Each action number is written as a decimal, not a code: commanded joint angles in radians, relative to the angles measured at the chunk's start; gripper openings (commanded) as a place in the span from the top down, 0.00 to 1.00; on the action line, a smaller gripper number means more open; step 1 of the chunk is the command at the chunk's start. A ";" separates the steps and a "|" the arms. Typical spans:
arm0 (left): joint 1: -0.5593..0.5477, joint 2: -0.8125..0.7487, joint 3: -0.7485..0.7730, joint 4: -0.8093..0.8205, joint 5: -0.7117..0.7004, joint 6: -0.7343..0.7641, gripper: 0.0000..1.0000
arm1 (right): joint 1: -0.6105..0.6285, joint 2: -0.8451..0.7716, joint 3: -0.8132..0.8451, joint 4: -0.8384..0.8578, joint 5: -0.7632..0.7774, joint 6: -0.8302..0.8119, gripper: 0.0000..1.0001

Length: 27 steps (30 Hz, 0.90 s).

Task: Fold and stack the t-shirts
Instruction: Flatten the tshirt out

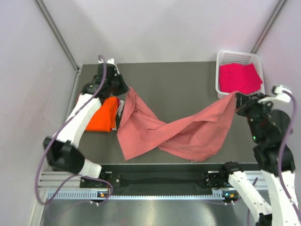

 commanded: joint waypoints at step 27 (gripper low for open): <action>-0.443 -0.221 -0.511 -0.052 -0.048 0.053 0.12 | -0.016 0.194 -0.292 0.073 0.094 0.003 1.00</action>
